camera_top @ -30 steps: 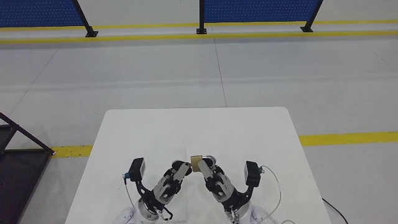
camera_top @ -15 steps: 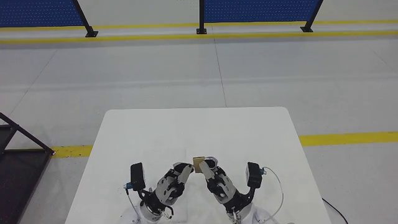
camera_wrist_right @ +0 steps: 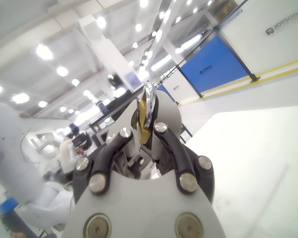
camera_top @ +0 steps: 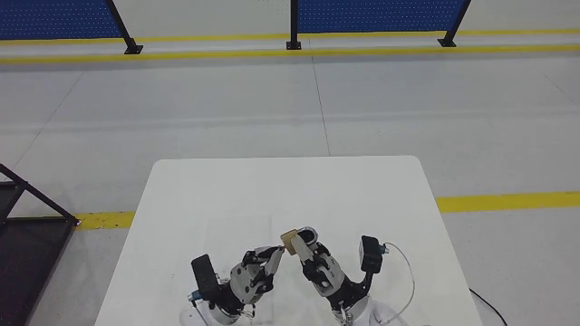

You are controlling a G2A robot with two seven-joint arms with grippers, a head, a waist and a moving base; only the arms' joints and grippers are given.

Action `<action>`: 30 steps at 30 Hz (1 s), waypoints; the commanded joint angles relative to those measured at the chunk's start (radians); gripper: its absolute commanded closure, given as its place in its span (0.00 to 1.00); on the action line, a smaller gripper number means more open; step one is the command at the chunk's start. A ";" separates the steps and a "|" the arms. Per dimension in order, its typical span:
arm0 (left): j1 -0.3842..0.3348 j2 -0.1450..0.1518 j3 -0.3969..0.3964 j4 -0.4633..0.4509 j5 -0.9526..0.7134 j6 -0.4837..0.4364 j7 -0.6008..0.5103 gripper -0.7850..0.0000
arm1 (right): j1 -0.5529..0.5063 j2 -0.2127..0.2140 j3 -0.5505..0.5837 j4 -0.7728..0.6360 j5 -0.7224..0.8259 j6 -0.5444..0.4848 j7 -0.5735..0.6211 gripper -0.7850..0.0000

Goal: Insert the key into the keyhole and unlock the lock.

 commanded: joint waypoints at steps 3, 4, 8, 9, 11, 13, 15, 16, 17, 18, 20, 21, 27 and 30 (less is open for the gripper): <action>-0.014 0.002 0.010 0.011 0.073 0.099 0.064 1.00 | -0.002 0.001 0.001 -0.003 0.002 0.004 0.008 1.00; -0.019 0.002 0.011 0.015 0.090 0.125 0.079 1.00 | -0.002 0.001 0.002 -0.004 0.002 0.005 0.009 1.00; -0.036 0.004 0.018 0.034 0.157 0.236 0.121 1.00 | -0.003 0.002 0.003 -0.006 0.003 0.010 0.017 1.00; -0.037 0.004 0.021 0.038 0.164 0.249 0.127 1.00 | -0.003 0.003 0.003 -0.007 0.003 0.011 0.018 1.00; -0.045 0.003 0.024 0.044 0.171 0.289 0.146 1.00 | -0.003 0.003 0.003 -0.007 0.004 0.013 0.020 1.00; -0.052 0.004 0.031 0.054 0.196 0.331 0.166 1.00 | -0.002 0.003 0.003 -0.008 0.006 0.014 0.021 1.00; -0.059 0.005 0.032 0.061 0.215 0.366 0.177 1.00 | -0.002 0.003 0.002 -0.007 0.008 0.015 0.023 1.00; -0.062 0.006 0.034 0.064 0.222 0.376 0.181 1.00 | -0.002 0.003 0.002 -0.007 0.008 0.016 0.025 1.00; -0.065 0.006 0.035 0.066 0.229 0.389 0.186 1.00 | -0.001 0.004 0.002 -0.007 0.008 0.016 0.026 1.00; -0.068 0.007 0.032 0.068 0.243 0.406 0.186 1.00 | -0.001 0.004 0.002 -0.007 0.008 0.017 0.026 1.00; -0.073 0.009 0.037 0.074 0.261 0.425 0.194 1.00 | -0.001 0.004 0.002 -0.007 0.009 0.020 0.027 1.00; -0.075 0.010 0.035 0.077 0.274 0.441 0.197 1.00 | 0.000 0.004 0.002 -0.007 0.010 0.020 0.028 1.00; -0.077 0.017 0.029 0.082 0.333 0.530 0.210 1.00 | 0.001 0.004 0.001 -0.006 0.015 0.023 0.032 1.00; -0.079 0.020 0.023 0.081 0.367 0.574 0.207 1.00 | 0.001 0.005 0.000 -0.005 0.018 0.023 0.034 1.00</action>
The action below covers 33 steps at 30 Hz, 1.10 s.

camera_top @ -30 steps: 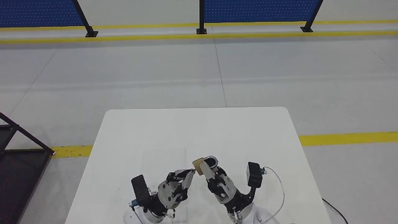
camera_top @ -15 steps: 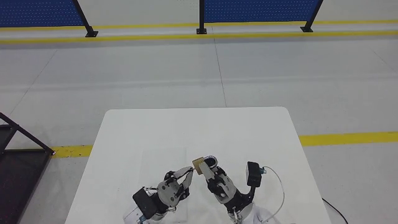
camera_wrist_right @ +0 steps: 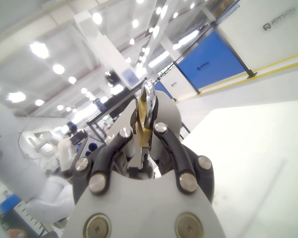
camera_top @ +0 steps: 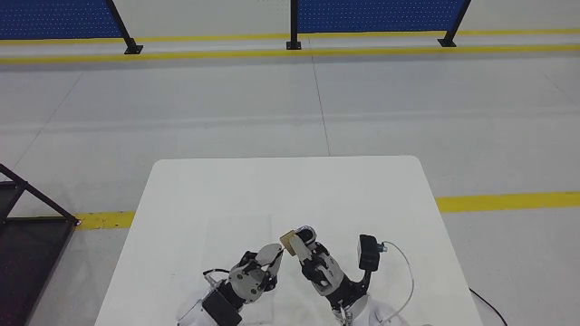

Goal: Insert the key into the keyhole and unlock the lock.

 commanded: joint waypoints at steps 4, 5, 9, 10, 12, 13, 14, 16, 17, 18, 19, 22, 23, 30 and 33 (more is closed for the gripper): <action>0.000 0.005 -0.003 -0.001 0.030 0.049 0.001 1.00 | 0.001 0.001 0.000 0.000 0.004 -0.001 0.002 1.00; -0.002 0.006 -0.004 -0.002 0.038 0.058 0.003 1.00 | 0.001 0.001 0.000 0.001 0.004 0.000 0.003 1.00; -0.003 0.010 -0.007 -0.001 0.061 0.091 0.000 1.00 | 0.001 0.001 -0.002 0.000 0.007 -0.001 0.010 1.00; -0.004 0.011 -0.006 -0.002 0.062 0.093 0.002 1.00 | 0.001 0.001 -0.002 0.000 0.007 0.000 0.010 1.00; -0.005 0.013 -0.007 -0.003 0.070 0.103 0.002 1.00 | 0.001 0.002 -0.002 0.000 0.008 -0.003 0.012 1.00; -0.005 0.014 -0.008 -0.004 0.071 0.109 0.002 1.00 | 0.001 0.002 -0.002 -0.001 0.009 -0.003 0.013 1.00; -0.005 0.015 -0.009 -0.004 0.073 0.111 0.003 1.00 | 0.001 0.002 -0.002 -0.001 0.009 -0.003 0.013 1.00; -0.005 0.017 -0.010 -0.007 0.078 0.121 0.008 1.00 | 0.000 0.003 -0.002 -0.001 0.010 -0.001 0.015 1.00; -0.004 0.018 -0.010 -0.007 0.081 0.127 0.008 1.00 | 0.000 0.003 -0.002 -0.002 0.012 -0.003 0.016 1.00; -0.005 0.018 -0.011 -0.008 0.087 0.132 0.009 1.00 | 0.000 0.003 -0.002 -0.002 0.012 -0.003 0.016 1.00; -0.005 0.020 -0.011 -0.009 0.096 0.139 0.011 1.00 | 0.000 0.003 -0.002 -0.002 0.012 -0.003 0.017 1.00; -0.002 0.023 -0.015 -0.012 0.119 0.153 -0.002 1.00 | 0.000 0.004 -0.001 -0.002 0.011 -0.003 0.018 1.00; -0.002 0.025 -0.016 -0.016 0.126 0.154 -0.002 1.00 | -0.001 0.004 -0.002 -0.002 0.011 -0.002 0.018 1.00; 0.002 0.030 -0.019 -0.032 0.073 0.137 0.024 0.54 | -0.002 0.005 -0.002 -0.004 0.009 0.002 0.020 1.00; 0.003 0.031 -0.014 -0.032 0.040 0.121 0.038 0.00 | -0.002 0.005 -0.003 -0.004 0.007 0.002 0.020 1.00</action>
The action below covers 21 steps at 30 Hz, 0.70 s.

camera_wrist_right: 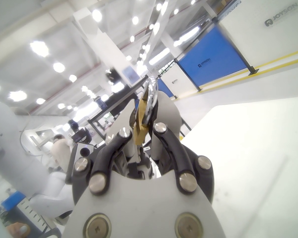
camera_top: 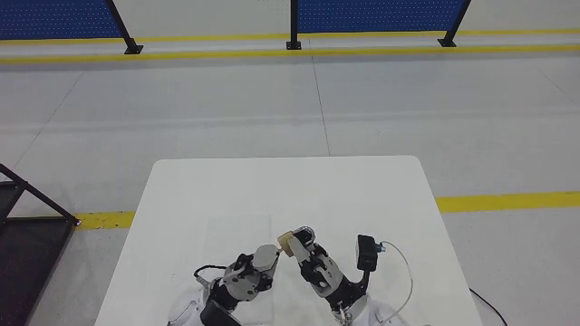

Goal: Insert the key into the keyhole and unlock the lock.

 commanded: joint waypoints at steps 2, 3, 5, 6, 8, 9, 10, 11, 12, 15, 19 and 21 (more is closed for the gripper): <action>0.002 0.001 0.001 0.000 -0.031 -0.018 0.009 0.00 | 0.000 0.000 0.000 0.000 0.000 -0.001 -0.003 1.00; 0.002 0.002 0.002 -0.002 -0.048 -0.031 0.013 0.00 | 0.000 0.000 0.001 0.001 0.000 -0.002 -0.004 1.00; 0.007 0.004 -0.001 -0.003 -0.069 -0.048 0.022 0.00 | 0.000 0.001 0.002 0.002 0.000 -0.003 -0.007 1.00; 0.010 0.005 -0.003 -0.007 -0.089 -0.067 0.033 0.00 | 0.000 0.001 0.003 0.003 -0.001 -0.003 -0.008 1.00; 0.020 0.008 -0.012 -0.007 -0.116 -0.088 0.042 0.00 | 0.000 0.001 0.006 0.004 0.001 -0.002 -0.010 1.00; 0.028 0.011 -0.018 -0.014 -0.148 -0.121 0.050 0.00 | 0.002 0.001 0.008 0.005 -0.001 0.001 -0.012 1.00; 0.033 0.012 -0.023 -0.016 -0.155 -0.130 0.049 0.00 | 0.002 0.001 0.007 0.006 -0.001 0.001 -0.012 1.00; 0.042 0.014 -0.029 -0.020 -0.177 -0.157 0.048 0.00 | 0.004 0.001 0.008 0.007 -0.002 0.003 -0.012 1.00; 0.053 0.017 -0.031 -0.027 -0.203 -0.196 0.049 0.00 | 0.006 0.001 0.009 0.007 -0.006 0.004 -0.013 1.00; 0.088 0.026 -0.053 -0.049 -0.271 -0.306 0.033 0.00 | 0.014 0.003 0.006 0.011 -0.057 -0.021 -0.018 1.00; 0.143 0.044 -0.108 -0.090 -0.367 -0.473 -0.001 0.00 | 0.025 0.005 0.004 0.030 -0.159 -0.042 -0.040 1.00; 0.161 0.050 -0.136 -0.103 -0.396 -0.511 -0.007 0.00 | 0.028 0.004 -0.003 0.039 -0.183 -0.041 -0.041 1.00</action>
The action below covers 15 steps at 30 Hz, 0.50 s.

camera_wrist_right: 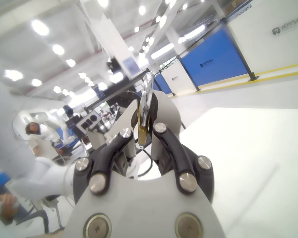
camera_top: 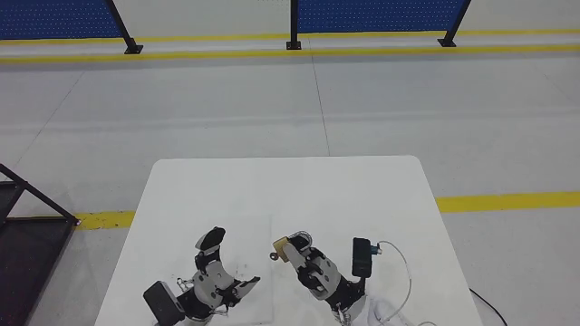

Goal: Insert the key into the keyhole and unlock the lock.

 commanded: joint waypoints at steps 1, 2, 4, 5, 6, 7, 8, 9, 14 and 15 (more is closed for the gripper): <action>0.026 0.008 -0.039 -0.008 -0.035 -0.048 -0.015 0.00 | 0.005 -0.002 -0.010 0.016 -0.009 0.013 0.006 1.00; 0.033 0.010 -0.050 -0.011 -0.044 -0.058 -0.022 0.00 | 0.009 -0.002 -0.014 0.020 -0.005 0.018 0.013 1.00; 0.054 0.018 -0.091 -0.008 -0.056 -0.077 -0.042 0.00 | 0.028 -0.006 -0.030 0.037 -0.001 0.044 0.057 1.00; 0.060 0.020 -0.099 -0.009 -0.061 -0.086 -0.045 0.00 | 0.034 -0.007 -0.035 0.042 0.000 0.053 0.069 1.00; 0.070 0.023 -0.116 -0.005 -0.081 -0.111 -0.046 0.00 | 0.047 -0.009 -0.049 0.058 -0.006 0.076 0.112 1.00; 0.076 0.026 -0.130 -0.003 -0.088 -0.121 -0.051 0.00 | 0.058 -0.011 -0.062 0.067 0.002 0.088 0.143 1.00; 0.079 0.027 -0.141 -0.001 -0.091 -0.119 -0.052 0.00 | 0.067 -0.013 -0.070 0.078 0.004 0.099 0.172 1.00; 0.084 0.029 -0.152 0.000 -0.091 -0.121 -0.054 0.00 | 0.081 -0.016 -0.083 0.087 0.012 0.114 0.208 1.00; 0.095 0.035 -0.187 0.024 -0.092 -0.116 -0.069 0.00 | 0.168 -0.036 -0.161 0.175 0.064 0.184 0.411 1.00; 0.093 0.036 -0.193 0.030 -0.090 -0.112 -0.073 0.00 | 0.192 -0.042 -0.174 0.193 0.081 0.201 0.449 1.00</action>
